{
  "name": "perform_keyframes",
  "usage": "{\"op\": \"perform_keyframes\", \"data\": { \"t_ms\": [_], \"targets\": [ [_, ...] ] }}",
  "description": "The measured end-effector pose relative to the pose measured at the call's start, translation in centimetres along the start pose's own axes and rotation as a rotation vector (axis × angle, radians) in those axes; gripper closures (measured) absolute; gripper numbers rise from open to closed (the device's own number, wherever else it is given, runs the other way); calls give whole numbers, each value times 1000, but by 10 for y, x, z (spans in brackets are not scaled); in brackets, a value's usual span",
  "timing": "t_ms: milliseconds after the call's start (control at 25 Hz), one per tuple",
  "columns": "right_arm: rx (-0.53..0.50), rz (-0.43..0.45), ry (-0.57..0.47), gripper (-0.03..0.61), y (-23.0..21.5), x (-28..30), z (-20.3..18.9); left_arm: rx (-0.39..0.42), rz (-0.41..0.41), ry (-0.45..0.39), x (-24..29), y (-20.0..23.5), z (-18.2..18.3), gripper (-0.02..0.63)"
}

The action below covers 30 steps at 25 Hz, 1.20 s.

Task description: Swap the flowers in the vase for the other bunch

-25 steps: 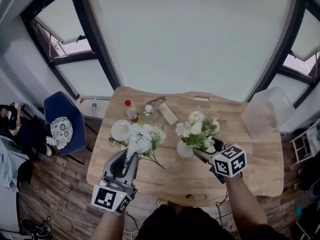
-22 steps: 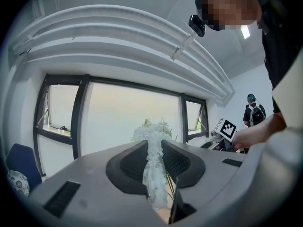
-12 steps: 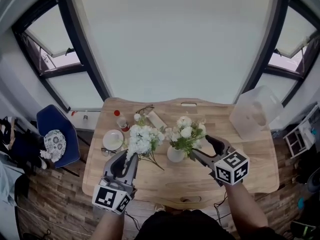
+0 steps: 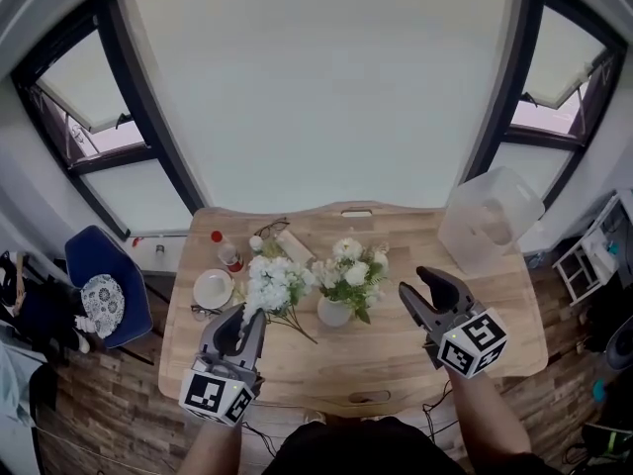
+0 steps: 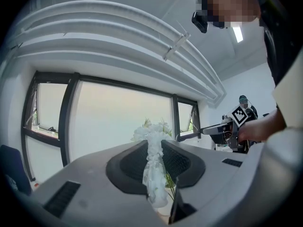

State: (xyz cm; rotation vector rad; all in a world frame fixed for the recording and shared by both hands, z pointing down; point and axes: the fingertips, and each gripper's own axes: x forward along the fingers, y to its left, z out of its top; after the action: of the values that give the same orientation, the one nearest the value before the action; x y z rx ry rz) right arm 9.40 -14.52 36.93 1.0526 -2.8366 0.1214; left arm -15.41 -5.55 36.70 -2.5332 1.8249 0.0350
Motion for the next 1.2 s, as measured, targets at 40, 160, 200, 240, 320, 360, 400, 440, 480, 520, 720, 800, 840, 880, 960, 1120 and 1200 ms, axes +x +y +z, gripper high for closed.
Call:
{"op": "perform_keyframes", "data": {
  "t_ms": [40,160,200,240,320,360,400,440,480,520,720,800,840,880,960,1120,1200],
  "targets": [
    [2,-14,-17,406,-4,-5,2,0,0,1,0,-1,0,531],
    [5,-36,-47,483,-10,-15,5,3,-4,7,1,-2,-1,531],
    [4,-40,-53,495,-12,-17,5,5,-4,10,1,-2,-2,531],
    [4,-45,-56,508,-13,-18,4,6,-3,13,1,-2,-3,531],
    [1,-60,-57,522,-17,-21,2,5,2,18,0,-2,-5,531],
    [-1,-66,-57,527,-19,-23,1,4,4,20,0,-2,-6,531],
    [-3,-72,-57,535,-20,-25,-1,4,5,22,-1,-2,-6,531],
    [-4,-76,-56,541,-21,-27,-2,3,6,24,-1,-2,-7,531],
    [-5,-80,-55,546,-22,-29,-3,4,7,25,-1,-3,-8,531],
    [-3,-83,-55,549,-23,-30,-5,4,8,27,-1,-3,-8,531],
    [6,-86,-54,552,-25,-31,-7,5,11,31,2,-4,-7,531],
    [7,-82,-53,552,-26,-30,-8,8,11,29,4,-5,-5,531],
    [7,-82,-52,552,-26,-29,-8,10,11,29,5,-6,-5,531],
    [6,-82,-51,552,-26,-28,-8,11,11,28,6,-6,-4,531],
    [4,-83,-49,552,-25,-25,-8,12,12,28,7,-7,-4,531],
    [4,-81,-55,552,-23,-21,-5,9,9,29,8,-7,-4,531],
    [0,-73,-56,552,-21,-17,-4,6,10,32,9,-6,-5,531]
  ]
}}
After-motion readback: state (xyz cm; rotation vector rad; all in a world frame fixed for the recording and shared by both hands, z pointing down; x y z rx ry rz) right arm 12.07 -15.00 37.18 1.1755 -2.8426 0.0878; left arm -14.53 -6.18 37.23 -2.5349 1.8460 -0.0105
